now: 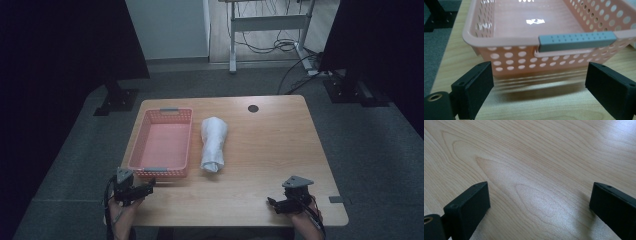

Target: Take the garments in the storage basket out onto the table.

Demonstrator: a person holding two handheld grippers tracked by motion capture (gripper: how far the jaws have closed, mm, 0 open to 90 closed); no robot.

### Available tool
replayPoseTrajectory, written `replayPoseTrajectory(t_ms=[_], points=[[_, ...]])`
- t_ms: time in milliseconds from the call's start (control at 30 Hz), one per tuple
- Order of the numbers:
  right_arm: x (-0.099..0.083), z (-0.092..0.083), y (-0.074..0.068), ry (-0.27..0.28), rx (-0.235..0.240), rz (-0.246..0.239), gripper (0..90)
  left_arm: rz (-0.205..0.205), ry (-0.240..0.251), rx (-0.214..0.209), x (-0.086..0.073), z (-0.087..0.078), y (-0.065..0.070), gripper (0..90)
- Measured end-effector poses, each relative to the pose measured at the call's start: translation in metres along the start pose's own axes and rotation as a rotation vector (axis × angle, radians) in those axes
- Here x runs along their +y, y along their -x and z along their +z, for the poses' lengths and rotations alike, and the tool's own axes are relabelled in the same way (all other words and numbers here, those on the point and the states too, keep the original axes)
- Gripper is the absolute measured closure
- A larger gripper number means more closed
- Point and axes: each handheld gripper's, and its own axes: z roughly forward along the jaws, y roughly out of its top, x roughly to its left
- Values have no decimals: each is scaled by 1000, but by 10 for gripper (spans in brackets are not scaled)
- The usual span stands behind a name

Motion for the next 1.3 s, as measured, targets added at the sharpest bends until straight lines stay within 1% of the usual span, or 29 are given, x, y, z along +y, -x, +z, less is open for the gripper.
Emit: replayPoseTrajectory(t_ms=[67, 133, 167, 333, 400, 600, 833, 1067, 1200, 1233, 1267, 1300], points=[[0, 0, 0, 0, 0, 0, 28, 2, -4, -1, -2, 2, 1, 75], [0, 0, 0, 0, 0, 0, 28, 14, -24, 0, -7, 7, 5, 74], [0, 0, 0, 0, 0, 0, 28, 14, -24, 0, -7, 7, 5, 74], [0, 0, 0, 0, 0, 0, 28, 38, -55, 8, -12, 15, 11, 73], [0, 0, 0, 0, 0, -1, 29, 45, -61, 9, -13, 17, 12, 73], [0, 0, 0, 0, 0, -1, 29, 47, -76, 13, -15, 20, 12, 73], [0, 0, 0, 0, 0, -1, 29, 61, -112, 18, -18, 26, 14, 73], [0, 0, 0, 0, 1, 0, 29, 90, -161, 38, -22, 34, 18, 69], [0, 0, 0, 0, 1, 0, 29, 93, -161, 34, -22, 35, 20, 65], [0, 0, 0, 0, 1, 0, 29, 89, -161, 30, -22, 35, 19, 63], [0, 0, 0, 0, 1, 0, 29, 77, -161, 21, -23, 36, 18, 59], [0, 0, 0, 0, 1, 0, 29, 77, -161, 21, -23, 36, 18, 51]])
